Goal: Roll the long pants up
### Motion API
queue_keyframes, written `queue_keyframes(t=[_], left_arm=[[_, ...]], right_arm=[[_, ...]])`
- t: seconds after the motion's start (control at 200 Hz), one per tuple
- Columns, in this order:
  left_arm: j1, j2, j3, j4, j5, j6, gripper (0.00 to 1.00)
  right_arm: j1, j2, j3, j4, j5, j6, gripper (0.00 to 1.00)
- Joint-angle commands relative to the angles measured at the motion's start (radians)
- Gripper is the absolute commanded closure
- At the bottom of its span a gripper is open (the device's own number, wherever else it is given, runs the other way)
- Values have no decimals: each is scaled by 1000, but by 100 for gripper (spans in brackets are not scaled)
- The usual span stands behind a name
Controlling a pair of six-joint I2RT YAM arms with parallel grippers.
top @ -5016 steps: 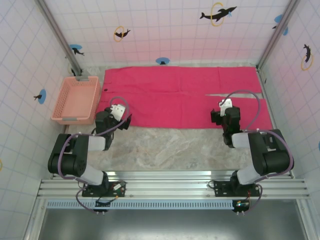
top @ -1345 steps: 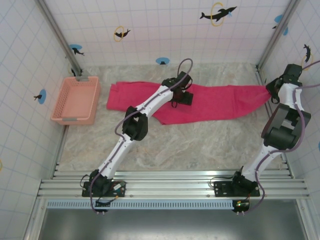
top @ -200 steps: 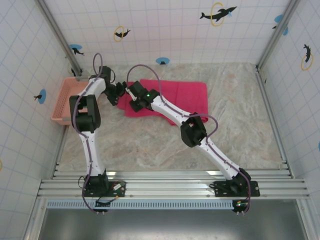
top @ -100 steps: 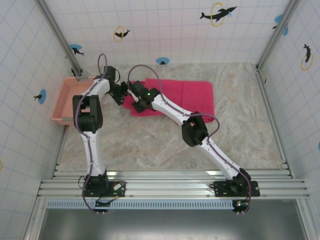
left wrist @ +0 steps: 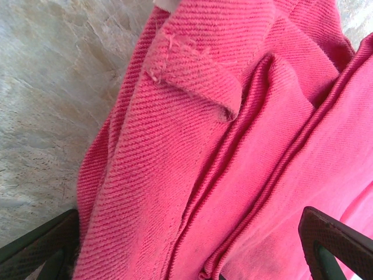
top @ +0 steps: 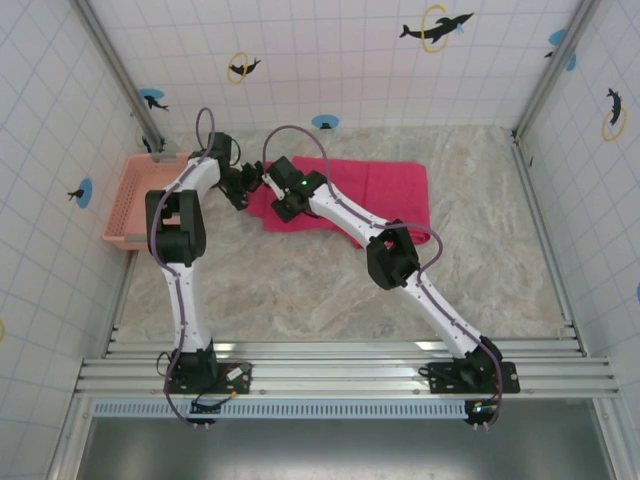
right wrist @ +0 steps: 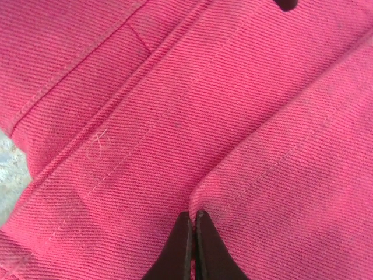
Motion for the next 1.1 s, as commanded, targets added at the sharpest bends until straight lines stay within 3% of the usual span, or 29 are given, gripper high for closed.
queue_keyframes(t=[0.0,0.5,1.096], left_arm=[[-22,43,-45,-62,22,-3,3],[-21,50,-35,-14,42,-48,3],[9,50,-26,9,56,-80,3]], right_arm=[[-14,-58,-17,2,-8,-11,100],[24,-254,-83,-34,-77,-14,100],[71,-184,-88,-32,-177,87,100]])
